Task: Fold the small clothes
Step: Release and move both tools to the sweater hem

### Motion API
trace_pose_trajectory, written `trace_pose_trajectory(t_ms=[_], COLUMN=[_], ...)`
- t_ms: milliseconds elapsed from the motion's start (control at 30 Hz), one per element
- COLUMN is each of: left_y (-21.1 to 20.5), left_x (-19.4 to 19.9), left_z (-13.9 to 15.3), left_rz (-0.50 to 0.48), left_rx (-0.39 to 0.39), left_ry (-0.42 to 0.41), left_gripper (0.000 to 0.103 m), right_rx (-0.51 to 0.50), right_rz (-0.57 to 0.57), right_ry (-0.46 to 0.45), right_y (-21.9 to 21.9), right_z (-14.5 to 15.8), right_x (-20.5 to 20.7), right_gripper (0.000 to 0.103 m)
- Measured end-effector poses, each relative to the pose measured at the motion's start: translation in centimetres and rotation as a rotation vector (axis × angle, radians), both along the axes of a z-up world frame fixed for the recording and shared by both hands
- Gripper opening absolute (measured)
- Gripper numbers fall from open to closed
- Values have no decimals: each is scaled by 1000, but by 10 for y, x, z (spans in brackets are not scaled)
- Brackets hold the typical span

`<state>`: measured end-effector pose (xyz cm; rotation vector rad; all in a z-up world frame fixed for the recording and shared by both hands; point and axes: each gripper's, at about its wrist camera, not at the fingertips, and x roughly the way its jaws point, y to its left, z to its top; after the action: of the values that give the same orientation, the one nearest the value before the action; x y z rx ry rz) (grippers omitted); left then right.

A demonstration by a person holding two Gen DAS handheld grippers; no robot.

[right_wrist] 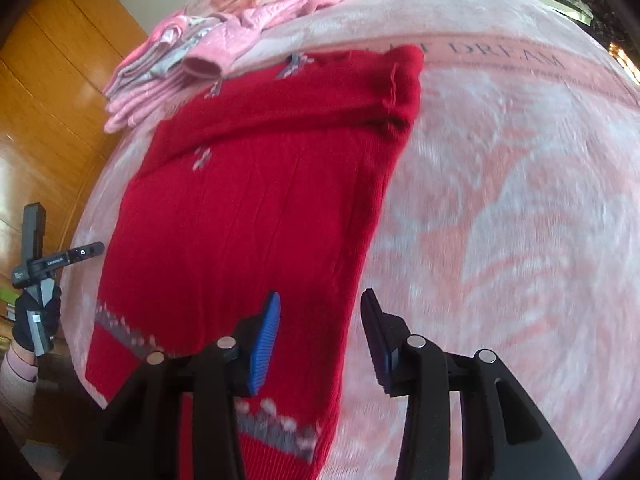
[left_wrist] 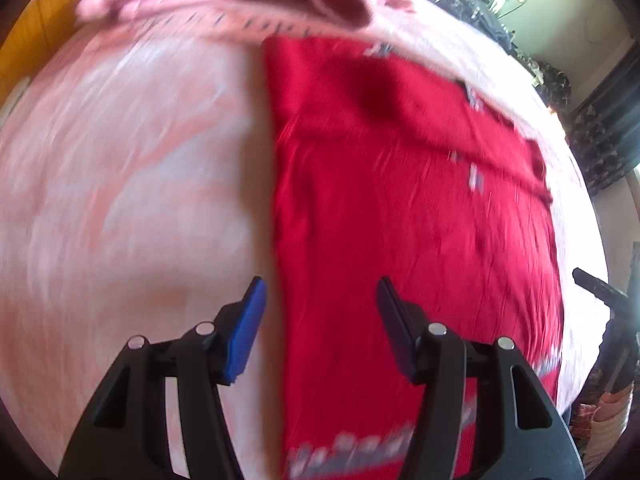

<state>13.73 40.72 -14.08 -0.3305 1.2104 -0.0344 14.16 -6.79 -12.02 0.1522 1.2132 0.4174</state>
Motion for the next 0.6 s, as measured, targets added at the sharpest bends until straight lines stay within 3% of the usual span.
trace_pose_trajectory(t_ms=[233, 600], left_y=[-2, -13], left_x=[-89, -153], left_z=[-14, -22], left_rz=[-21, -26], left_rx=[-58, -88], left_ry=[49, 66], left_gripper=[57, 60], right_rx=[-53, -44], right_rz=[13, -31], right_ry=[1, 57], right_y=[6, 4], right_z=[6, -8], right_x=[-94, -147], right_gripper=[45, 50])
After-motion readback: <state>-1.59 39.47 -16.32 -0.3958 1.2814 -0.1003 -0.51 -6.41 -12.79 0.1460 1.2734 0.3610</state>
